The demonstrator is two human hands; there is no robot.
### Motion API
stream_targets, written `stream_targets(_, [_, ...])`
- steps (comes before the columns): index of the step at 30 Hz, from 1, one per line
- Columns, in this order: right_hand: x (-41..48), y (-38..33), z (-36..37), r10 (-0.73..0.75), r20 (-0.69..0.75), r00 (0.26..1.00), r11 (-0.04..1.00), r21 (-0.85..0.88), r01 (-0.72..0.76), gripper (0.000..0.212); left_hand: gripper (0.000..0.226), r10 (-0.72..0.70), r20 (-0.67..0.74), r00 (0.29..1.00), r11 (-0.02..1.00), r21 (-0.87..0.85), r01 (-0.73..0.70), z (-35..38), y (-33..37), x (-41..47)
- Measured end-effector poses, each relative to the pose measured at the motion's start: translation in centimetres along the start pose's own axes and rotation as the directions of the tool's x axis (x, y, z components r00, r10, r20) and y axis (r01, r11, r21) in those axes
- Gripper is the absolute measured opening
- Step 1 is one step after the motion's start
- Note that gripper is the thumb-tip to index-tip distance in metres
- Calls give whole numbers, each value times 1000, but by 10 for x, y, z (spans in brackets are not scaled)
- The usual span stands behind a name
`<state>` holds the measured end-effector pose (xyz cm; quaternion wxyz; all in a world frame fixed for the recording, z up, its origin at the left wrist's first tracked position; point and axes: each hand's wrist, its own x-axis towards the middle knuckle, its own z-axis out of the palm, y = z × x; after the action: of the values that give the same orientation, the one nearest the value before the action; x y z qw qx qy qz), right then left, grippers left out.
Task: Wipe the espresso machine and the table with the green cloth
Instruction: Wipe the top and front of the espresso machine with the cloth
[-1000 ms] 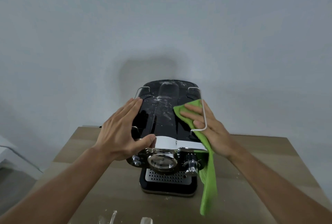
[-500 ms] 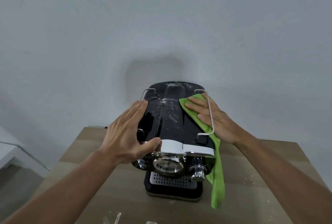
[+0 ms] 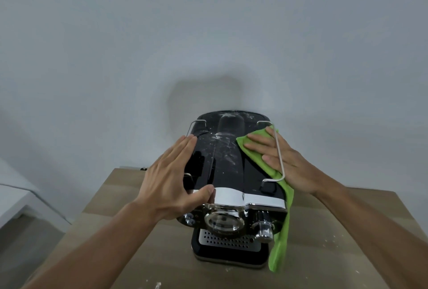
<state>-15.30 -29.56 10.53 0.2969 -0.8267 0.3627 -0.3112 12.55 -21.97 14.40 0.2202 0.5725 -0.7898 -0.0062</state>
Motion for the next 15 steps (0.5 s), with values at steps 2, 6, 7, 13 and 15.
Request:
stream_targets(2, [10, 1, -5, 20, -11, 1000, 998, -58, -21, 38, 104, 3, -6, 1000, 1000, -1, -3, 0, -1, 3])
stream_targets(6, [26, 4, -14, 68, -8, 998, 994, -82, -69, 35, 103, -6, -9, 1000, 1000, -1, 6, 0, 0, 3])
stream_targets(7, [26, 5, -13, 72, -5, 997, 994, -79, -72, 36, 103, -9, -11, 1000, 1000, -1, 9, 0, 1, 2])
stream_targets(13, [1, -11, 2, 64, -36, 997, 997, 44, -62, 34, 102, -11, -23, 1000, 1000, 12, 11, -1, 1, 1])
stream_targets(15, [-15, -16, 11, 7, -45, 999, 998, 63, -4, 43, 102, -8, -32, 999, 1000, 7, 8, 0, 1, 1])
